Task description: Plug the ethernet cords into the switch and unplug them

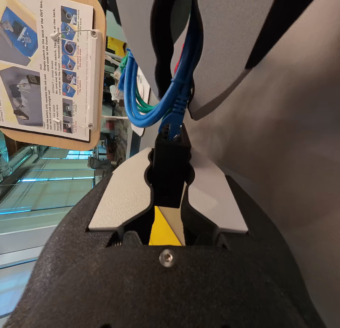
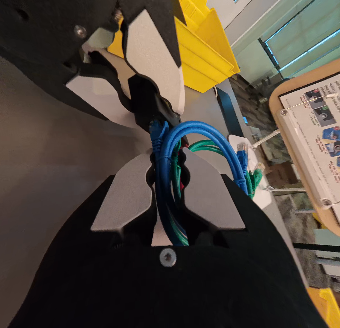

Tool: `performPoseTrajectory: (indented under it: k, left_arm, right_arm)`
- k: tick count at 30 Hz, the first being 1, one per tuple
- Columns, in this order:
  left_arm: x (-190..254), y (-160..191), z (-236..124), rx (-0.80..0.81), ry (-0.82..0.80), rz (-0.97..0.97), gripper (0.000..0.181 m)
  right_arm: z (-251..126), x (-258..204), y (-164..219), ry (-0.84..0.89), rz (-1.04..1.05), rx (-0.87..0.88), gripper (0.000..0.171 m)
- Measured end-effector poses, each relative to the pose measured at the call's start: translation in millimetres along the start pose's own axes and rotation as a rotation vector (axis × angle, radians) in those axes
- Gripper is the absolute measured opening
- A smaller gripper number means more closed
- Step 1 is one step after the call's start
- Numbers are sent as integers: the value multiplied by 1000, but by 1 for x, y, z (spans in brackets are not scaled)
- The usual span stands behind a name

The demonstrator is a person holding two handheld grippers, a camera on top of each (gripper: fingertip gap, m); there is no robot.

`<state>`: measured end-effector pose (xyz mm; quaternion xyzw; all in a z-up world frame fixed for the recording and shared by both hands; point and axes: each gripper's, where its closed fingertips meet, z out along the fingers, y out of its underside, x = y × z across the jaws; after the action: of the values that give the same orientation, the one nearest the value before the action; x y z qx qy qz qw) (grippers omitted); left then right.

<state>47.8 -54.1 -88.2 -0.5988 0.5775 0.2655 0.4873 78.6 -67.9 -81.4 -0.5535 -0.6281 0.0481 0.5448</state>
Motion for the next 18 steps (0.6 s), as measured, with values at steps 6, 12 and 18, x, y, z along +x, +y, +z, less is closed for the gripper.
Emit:
performPoseTrajectory:
  k: [6, 12, 18]
  left_arm:
    - [1, -3, -1, 28, 12, -10, 30]
    - [0, -4, -2, 59, 32, -46, 31]
    - [2, -11, -6, 125, 82, -113, 31]
  right_arm:
    - [-2, 1, 0, -13, 22, 23, 25]
    - [-5, 1, -5, -15, 25, 60, 26]
    - [-11, 4, -9, -14, 12, 102, 26]
